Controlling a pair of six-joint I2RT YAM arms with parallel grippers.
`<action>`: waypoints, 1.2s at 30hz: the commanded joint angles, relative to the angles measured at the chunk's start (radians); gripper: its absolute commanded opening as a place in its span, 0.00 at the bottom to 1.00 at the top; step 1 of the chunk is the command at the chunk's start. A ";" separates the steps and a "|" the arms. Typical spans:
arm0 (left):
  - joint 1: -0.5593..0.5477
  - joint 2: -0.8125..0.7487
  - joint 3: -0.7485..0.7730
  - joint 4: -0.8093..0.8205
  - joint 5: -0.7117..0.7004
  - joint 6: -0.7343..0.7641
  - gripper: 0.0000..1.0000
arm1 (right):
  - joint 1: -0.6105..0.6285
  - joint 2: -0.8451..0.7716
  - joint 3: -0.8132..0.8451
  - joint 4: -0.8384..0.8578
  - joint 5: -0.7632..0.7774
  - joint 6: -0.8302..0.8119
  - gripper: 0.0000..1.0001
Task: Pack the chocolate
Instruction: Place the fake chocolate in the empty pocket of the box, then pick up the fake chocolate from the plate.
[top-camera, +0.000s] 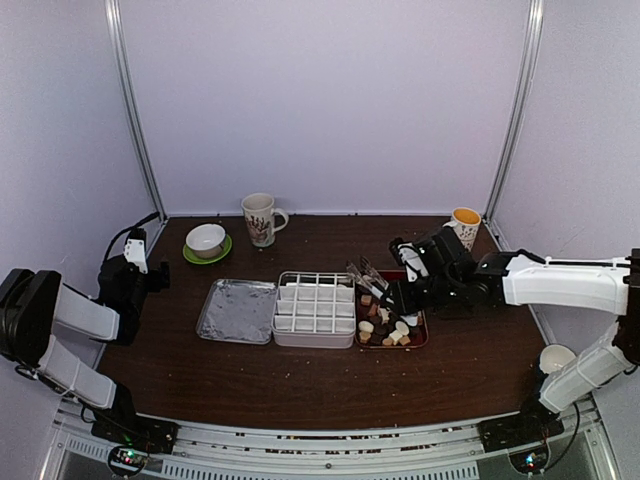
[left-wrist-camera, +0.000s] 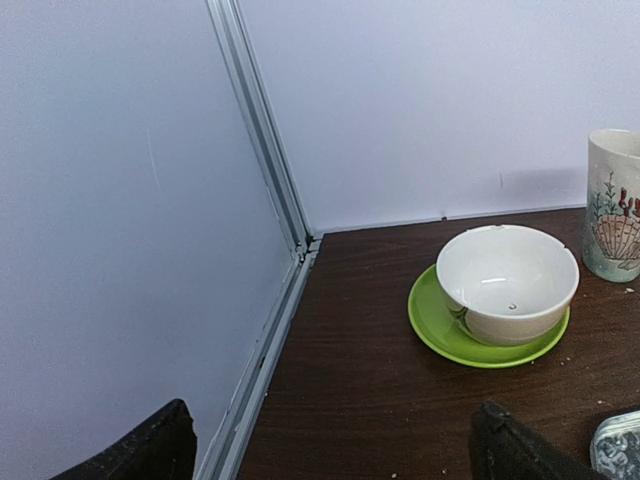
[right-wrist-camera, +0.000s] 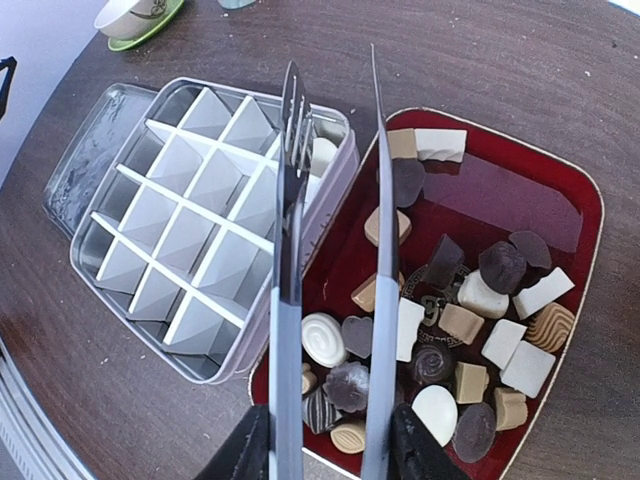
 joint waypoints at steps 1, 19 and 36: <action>0.008 0.005 0.016 0.034 0.012 -0.009 0.98 | 0.006 -0.067 -0.049 0.062 0.077 0.020 0.39; 0.007 0.006 0.016 0.034 0.012 -0.009 0.98 | 0.006 -0.156 -0.153 0.100 0.145 0.042 0.47; 0.007 0.006 0.015 0.034 0.011 -0.009 0.98 | 0.005 -0.175 -0.177 0.075 0.132 0.047 0.42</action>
